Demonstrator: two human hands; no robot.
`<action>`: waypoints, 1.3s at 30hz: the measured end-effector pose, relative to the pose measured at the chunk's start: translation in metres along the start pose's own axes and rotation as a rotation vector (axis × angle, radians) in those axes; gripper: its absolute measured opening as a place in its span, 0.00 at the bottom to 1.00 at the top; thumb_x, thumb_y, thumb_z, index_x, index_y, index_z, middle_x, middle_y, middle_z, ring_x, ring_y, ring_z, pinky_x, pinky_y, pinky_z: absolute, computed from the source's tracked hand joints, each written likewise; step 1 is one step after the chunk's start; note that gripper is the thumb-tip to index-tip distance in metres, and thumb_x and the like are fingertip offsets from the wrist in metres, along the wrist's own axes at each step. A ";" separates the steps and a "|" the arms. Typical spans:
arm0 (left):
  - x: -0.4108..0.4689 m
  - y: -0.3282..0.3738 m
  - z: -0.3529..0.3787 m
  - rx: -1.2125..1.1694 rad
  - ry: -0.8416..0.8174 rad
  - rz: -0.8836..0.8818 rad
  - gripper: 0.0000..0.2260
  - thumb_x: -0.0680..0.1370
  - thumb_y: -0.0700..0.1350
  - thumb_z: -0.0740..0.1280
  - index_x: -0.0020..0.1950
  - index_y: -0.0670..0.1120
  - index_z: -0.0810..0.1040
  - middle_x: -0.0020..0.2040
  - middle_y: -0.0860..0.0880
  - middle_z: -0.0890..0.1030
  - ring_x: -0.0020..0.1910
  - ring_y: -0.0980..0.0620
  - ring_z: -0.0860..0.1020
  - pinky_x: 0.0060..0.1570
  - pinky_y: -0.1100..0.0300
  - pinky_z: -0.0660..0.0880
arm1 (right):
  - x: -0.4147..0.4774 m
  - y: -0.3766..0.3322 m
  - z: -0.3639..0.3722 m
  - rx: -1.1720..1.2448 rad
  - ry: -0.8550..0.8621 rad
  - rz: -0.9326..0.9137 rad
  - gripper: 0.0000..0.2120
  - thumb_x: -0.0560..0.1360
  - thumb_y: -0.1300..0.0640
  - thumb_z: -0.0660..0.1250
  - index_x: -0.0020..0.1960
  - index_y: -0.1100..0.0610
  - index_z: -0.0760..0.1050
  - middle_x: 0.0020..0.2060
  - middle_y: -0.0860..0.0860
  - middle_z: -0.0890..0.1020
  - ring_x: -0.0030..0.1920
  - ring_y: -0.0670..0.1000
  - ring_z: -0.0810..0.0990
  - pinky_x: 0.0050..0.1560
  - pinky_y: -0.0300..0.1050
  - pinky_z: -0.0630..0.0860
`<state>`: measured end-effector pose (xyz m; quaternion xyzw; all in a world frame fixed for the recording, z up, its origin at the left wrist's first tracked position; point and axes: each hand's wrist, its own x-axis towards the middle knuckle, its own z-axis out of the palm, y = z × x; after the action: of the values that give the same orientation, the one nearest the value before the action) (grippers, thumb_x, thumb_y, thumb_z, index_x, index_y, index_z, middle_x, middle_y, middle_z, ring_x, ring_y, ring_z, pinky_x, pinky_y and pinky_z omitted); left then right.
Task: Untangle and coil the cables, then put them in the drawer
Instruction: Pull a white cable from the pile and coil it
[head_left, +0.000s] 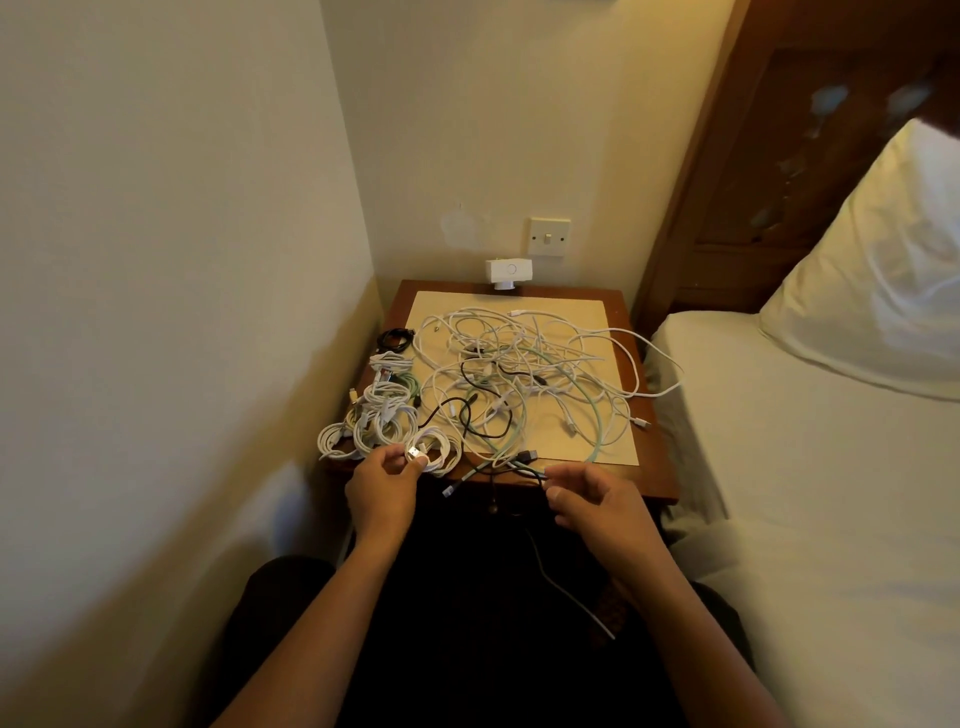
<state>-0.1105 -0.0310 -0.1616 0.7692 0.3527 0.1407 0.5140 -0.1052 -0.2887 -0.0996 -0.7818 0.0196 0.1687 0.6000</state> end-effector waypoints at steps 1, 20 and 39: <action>-0.002 0.001 -0.003 0.033 -0.002 0.016 0.14 0.75 0.47 0.77 0.58 0.48 0.83 0.49 0.51 0.85 0.49 0.53 0.83 0.54 0.55 0.80 | 0.007 -0.004 0.001 -0.031 0.018 -0.008 0.08 0.80 0.57 0.71 0.57 0.47 0.82 0.52 0.47 0.85 0.56 0.49 0.84 0.57 0.50 0.83; -0.001 0.121 -0.055 0.164 -0.128 0.583 0.08 0.78 0.41 0.71 0.54 0.52 0.84 0.50 0.56 0.82 0.46 0.58 0.79 0.41 0.70 0.72 | 0.072 -0.217 -0.047 -0.340 0.231 -0.387 0.11 0.84 0.53 0.65 0.59 0.56 0.83 0.43 0.53 0.83 0.38 0.49 0.76 0.37 0.44 0.75; -0.040 0.396 -0.114 -0.289 -0.611 0.960 0.11 0.86 0.46 0.61 0.60 0.44 0.80 0.45 0.47 0.83 0.47 0.48 0.82 0.50 0.55 0.80 | -0.036 -0.409 -0.134 -0.500 0.302 -1.204 0.12 0.84 0.54 0.64 0.62 0.55 0.83 0.39 0.40 0.81 0.34 0.38 0.76 0.36 0.30 0.71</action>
<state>-0.0472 -0.0679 0.2461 0.7706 -0.2223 0.1764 0.5707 -0.0113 -0.3074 0.3212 -0.7869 -0.3759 -0.3073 0.3809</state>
